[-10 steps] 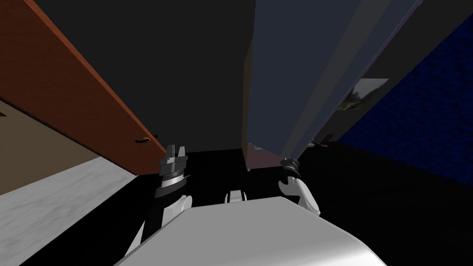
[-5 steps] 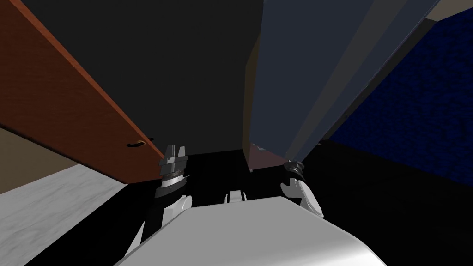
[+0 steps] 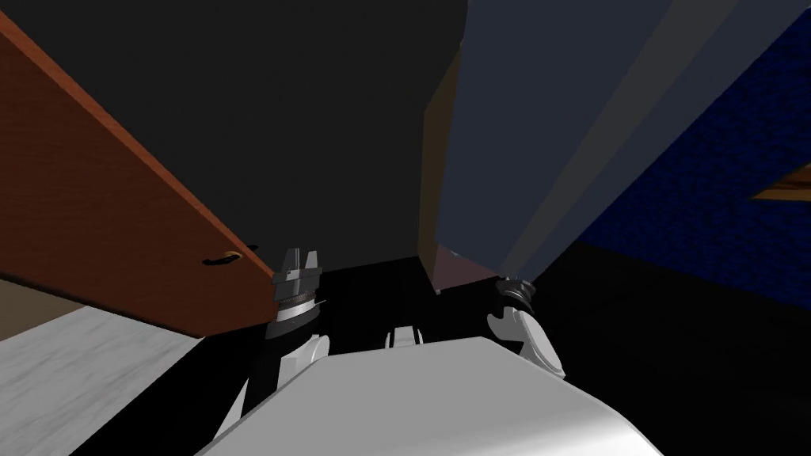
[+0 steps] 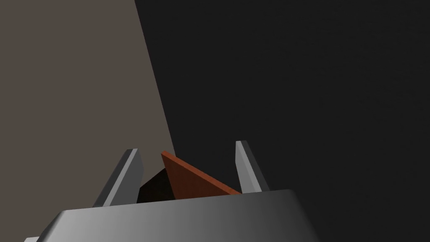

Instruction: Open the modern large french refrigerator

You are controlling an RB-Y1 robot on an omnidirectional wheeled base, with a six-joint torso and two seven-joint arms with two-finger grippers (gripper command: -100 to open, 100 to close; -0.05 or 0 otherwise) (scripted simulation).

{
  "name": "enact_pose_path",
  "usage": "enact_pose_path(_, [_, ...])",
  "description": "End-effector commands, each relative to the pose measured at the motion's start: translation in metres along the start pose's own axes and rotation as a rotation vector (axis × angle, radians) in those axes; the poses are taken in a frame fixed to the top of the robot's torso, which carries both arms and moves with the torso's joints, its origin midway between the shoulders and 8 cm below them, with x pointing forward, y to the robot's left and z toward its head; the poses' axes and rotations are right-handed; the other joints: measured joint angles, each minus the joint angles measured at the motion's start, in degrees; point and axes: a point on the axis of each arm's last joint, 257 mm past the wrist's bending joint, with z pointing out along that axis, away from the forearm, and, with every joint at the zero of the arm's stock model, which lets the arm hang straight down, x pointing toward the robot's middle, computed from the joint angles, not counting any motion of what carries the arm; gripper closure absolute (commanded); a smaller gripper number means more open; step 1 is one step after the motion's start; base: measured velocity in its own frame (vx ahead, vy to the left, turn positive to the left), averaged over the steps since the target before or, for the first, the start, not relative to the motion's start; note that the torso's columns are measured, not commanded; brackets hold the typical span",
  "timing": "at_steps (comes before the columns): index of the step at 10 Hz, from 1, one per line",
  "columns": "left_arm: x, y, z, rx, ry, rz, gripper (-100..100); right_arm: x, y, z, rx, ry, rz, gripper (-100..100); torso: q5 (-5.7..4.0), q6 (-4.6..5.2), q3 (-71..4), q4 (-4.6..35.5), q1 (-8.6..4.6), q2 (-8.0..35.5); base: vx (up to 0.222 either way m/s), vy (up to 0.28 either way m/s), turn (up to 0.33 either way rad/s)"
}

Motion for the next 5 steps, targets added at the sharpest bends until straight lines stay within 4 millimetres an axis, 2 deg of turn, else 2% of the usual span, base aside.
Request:
enact_pose_path(1, [0.0000,-0.0001,0.0001,0.000,0.000,0.000,0,-0.0099,-0.0088,-0.0063,0.017,0.020,0.006,-100,-0.34,-0.07,0.1,-0.1,-0.80,0.1,-0.051,-0.074,0.170])
enact_pose_path(2, [0.0000,0.0000,0.0001,0.000,0.000,0.000,0,-0.0130,-0.0115,-0.0086,0.022,0.026,0.008,-100,-0.55,0.08,0.1,-0.1,-1.52,0.0,-0.052,-0.095,0.132])
enact_pose_path(3, [-0.0001,0.0000,0.0001,0.000,0.001,0.001,0,-0.0159,-0.0140,-0.0110,0.025,0.034,0.010,-100,-0.38,0.30,-0.1,0.0,-1.50,-0.2,-0.041,-0.113,0.072])
enact_pose_path(5, [-0.0001,0.0001,0.0000,0.000,0.000,0.001,0,-0.0188,-0.0165,-0.0134,0.028,0.041,0.012,-100,-0.23,0.43,0.0,-0.1,-0.55,-0.1,-0.014,-0.081,0.027])
